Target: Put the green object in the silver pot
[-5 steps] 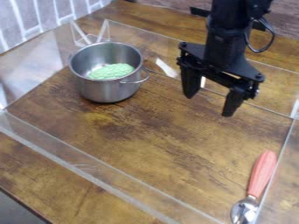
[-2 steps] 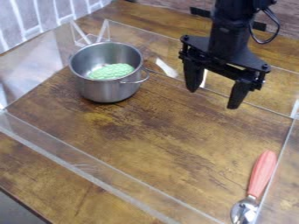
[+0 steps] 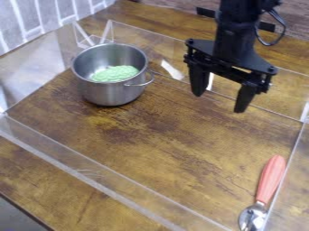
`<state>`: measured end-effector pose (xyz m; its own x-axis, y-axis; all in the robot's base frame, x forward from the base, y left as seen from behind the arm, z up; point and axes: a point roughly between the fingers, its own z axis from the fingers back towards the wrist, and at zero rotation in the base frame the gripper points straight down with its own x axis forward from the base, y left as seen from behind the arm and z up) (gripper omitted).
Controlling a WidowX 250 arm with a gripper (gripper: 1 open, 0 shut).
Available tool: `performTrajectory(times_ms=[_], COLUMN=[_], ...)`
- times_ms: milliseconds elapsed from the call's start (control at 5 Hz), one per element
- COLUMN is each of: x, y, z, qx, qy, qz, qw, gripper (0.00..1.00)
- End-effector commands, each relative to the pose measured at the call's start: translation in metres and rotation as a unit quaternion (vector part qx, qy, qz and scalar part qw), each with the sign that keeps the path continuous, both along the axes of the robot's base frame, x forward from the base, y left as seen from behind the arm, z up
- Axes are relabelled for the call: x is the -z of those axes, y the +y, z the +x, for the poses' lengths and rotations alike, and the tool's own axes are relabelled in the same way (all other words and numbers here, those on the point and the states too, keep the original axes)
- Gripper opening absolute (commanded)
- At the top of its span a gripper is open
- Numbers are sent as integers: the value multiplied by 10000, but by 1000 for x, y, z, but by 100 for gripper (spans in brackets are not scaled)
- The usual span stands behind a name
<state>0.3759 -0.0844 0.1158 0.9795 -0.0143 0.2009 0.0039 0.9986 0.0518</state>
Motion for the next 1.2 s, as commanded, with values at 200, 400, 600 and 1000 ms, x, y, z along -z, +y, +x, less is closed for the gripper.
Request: performTrajectory(times_ms=[200, 400, 600, 1000], x=[-21, -16, -26, -44], y=[5, -4, -2, 11], z=[19, 19, 10, 14], qx=[110, 86, 337, 223], qy=[-418, -332, -295, -481], qz=[-39, -49, -97, -2], qw=[9991, 9994, 9990, 9986], gripper=[100, 100, 100, 100])
